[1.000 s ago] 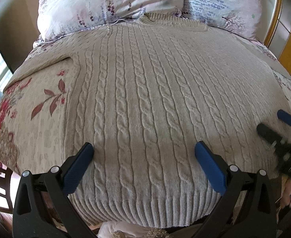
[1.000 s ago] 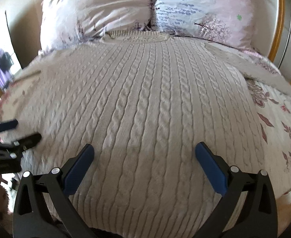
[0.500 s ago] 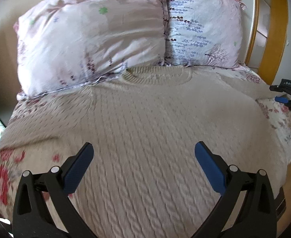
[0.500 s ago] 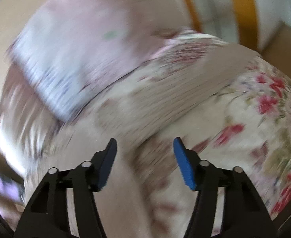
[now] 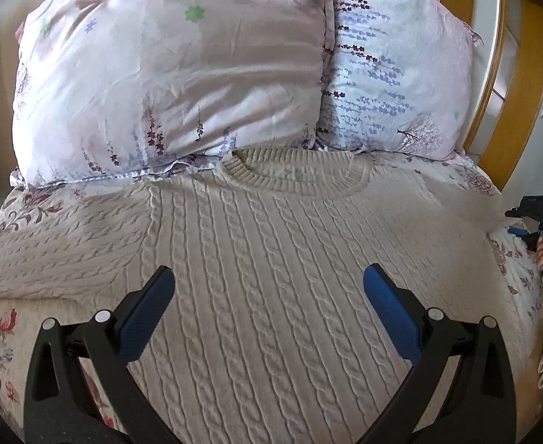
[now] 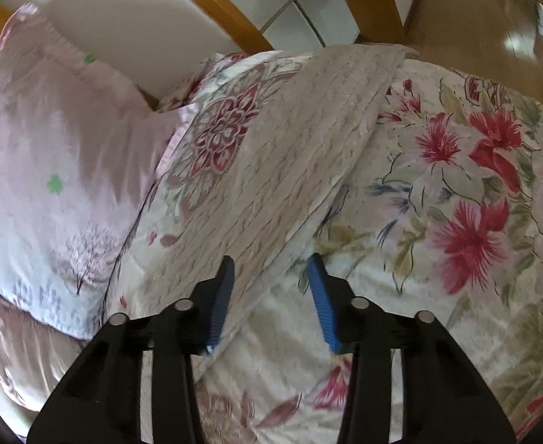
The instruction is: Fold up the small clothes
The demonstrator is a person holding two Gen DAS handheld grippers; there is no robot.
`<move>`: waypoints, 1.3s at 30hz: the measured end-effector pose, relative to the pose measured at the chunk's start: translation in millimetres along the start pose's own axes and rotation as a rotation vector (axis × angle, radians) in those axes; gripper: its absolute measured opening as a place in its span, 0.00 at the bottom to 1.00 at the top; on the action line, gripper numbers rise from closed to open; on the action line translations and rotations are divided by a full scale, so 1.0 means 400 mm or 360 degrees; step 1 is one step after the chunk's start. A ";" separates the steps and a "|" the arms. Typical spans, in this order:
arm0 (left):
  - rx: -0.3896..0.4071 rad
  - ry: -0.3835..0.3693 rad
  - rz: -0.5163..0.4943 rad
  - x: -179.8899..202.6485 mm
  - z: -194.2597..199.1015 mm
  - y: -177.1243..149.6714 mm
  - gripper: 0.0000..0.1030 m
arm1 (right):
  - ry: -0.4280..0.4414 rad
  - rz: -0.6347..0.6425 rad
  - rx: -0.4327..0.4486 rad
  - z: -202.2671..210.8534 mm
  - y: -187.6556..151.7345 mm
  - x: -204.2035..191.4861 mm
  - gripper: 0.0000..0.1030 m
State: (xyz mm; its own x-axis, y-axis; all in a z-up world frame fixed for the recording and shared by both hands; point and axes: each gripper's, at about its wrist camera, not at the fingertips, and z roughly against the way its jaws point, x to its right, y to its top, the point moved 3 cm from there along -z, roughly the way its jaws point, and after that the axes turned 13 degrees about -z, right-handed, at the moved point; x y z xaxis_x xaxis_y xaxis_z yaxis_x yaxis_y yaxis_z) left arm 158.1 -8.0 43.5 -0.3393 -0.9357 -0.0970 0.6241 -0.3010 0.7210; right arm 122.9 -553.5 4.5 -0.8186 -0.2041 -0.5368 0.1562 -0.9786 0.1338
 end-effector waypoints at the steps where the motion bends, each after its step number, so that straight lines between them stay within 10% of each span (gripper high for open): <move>1: -0.0008 0.0002 0.0000 -0.002 -0.008 0.002 0.98 | 0.0003 -0.0007 0.0015 -0.002 0.009 0.000 0.38; 8: -0.0043 -0.0105 0.0100 -0.032 -0.051 0.004 0.98 | 0.0005 -0.0031 0.0096 -0.026 0.049 0.003 0.10; 15: -0.0056 -0.0141 0.0208 -0.081 -0.079 0.007 0.98 | 0.0096 0.0279 0.0233 0.035 0.005 -0.110 0.09; 23: -0.0008 -0.0274 0.0371 -0.109 -0.088 0.006 0.98 | 0.0551 0.0885 -0.0093 0.100 -0.326 -0.384 0.08; 29: -0.0016 -0.0411 0.0443 -0.101 -0.096 -0.001 0.98 | 0.0433 0.1246 -0.0495 -0.044 -0.616 -0.411 0.08; 39: -0.0001 -0.0527 0.0492 -0.106 -0.097 0.001 0.98 | 0.0422 0.0804 -0.0586 -0.051 -0.530 -0.344 0.43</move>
State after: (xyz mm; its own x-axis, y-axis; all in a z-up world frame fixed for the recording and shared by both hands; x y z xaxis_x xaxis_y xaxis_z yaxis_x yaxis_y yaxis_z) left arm 199.9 24.5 21.2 -0.3439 -0.8723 0.3477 0.7319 -0.0170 0.6812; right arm 213.6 -318.5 32.8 -0.4398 -0.5921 -0.6753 0.7004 -0.6967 0.1547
